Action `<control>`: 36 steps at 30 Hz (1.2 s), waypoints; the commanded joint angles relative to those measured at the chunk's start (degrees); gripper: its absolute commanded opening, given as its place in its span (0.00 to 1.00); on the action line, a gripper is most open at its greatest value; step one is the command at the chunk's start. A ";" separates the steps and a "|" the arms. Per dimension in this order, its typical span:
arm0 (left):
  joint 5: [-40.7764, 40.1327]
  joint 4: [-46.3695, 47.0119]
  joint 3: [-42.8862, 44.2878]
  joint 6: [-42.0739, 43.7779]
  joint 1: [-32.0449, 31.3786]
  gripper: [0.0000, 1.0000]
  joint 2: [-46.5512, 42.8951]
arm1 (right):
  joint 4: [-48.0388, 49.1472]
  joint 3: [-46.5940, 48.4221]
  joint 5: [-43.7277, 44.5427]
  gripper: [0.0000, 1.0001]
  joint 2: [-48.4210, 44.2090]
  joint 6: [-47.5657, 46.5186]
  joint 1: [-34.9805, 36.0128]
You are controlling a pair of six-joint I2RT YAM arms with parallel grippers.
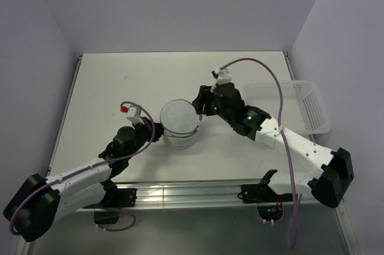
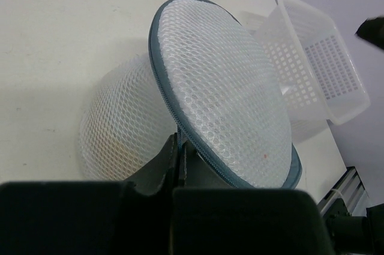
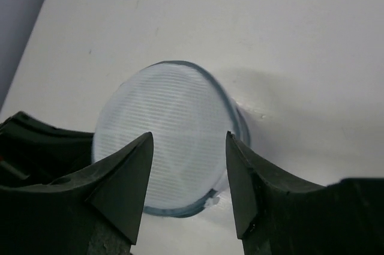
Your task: Place the bra in the laundry bag and zip it closed
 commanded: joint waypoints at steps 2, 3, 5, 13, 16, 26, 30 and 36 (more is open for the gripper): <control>3.56 4.77 0.38 0.11 3.81 0.00 -0.45 | 13.29 -13.84 -5.53 0.59 -4.33 5.84 -7.59; 4.17 5.03 0.65 0.03 4.43 0.00 0.42 | 15.07 -15.45 -7.98 0.62 -4.51 6.72 -8.48; 6.54 6.17 1.61 -0.41 6.10 0.00 1.40 | 19.19 -18.44 -10.11 0.69 -4.17 8.65 -10.41; 7.95 6.53 5.39 1.60 6.81 0.00 5.53 | 36.75 -28.02 -17.75 0.89 -3.37 22.69 -11.74; 9.36 6.27 6.54 2.22 7.60 0.00 7.37 | 41.88 -30.93 -19.95 0.91 -0.92 26.49 -11.82; 10.85 7.58 7.33 2.49 9.53 0.00 9.57 | 50.33 -34.44 -19.09 0.60 0.06 31.25 -12.35; 12.70 8.47 9.17 2.49 10.24 0.00 11.68 | 53.31 -35.50 -19.78 0.36 1.02 31.33 -12.35; 13.05 7.41 13.38 3.98 10.68 0.00 13.97 | 54.38 -36.73 -19.87 0.13 -0.20 31.34 -12.09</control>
